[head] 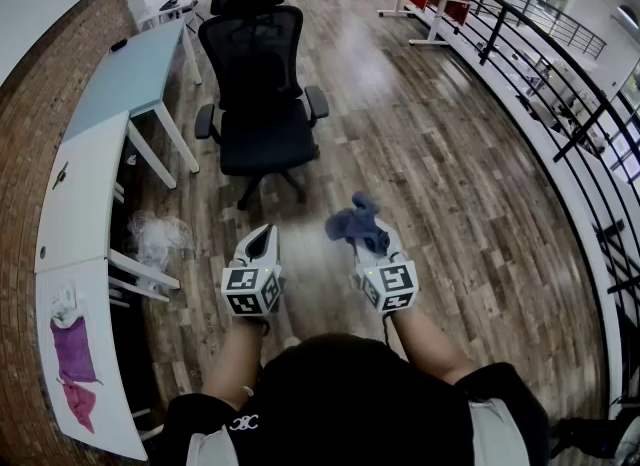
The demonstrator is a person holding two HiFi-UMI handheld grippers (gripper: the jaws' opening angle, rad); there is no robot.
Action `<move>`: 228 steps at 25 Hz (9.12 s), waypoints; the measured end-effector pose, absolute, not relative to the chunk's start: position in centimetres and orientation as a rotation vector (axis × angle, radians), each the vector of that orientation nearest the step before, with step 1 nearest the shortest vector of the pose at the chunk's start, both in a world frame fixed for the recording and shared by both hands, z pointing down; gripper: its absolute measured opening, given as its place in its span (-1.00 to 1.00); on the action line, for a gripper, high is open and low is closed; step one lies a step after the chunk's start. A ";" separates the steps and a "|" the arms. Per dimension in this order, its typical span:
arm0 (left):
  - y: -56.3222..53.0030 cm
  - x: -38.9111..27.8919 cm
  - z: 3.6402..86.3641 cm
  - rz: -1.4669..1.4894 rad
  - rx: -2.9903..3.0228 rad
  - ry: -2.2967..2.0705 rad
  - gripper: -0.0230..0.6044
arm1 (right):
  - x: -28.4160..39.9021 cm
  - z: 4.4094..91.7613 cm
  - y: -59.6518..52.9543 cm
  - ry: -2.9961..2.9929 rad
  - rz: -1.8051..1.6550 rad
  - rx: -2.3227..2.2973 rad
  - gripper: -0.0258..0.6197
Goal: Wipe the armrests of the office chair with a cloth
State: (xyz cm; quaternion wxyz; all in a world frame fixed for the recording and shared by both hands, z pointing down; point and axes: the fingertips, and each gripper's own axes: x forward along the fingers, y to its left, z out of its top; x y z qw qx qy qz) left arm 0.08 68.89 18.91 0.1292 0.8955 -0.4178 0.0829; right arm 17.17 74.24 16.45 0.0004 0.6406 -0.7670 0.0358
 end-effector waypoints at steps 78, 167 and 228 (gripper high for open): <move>36.1 9.6 25.7 0.303 2.458 -1.366 -0.91 | 25.5 26.0 38.3 -2.457 0.262 1.539 -0.77; 2.2 17.5 42.2 0.531 2.061 -1.219 -0.91 | 32.5 52.8 -14.3 -1.950 0.468 0.796 -0.76; 9.0 16.6 40.6 0.694 2.228 -0.997 -0.91 | 29.5 53.8 12.4 -1.998 0.905 0.900 -0.77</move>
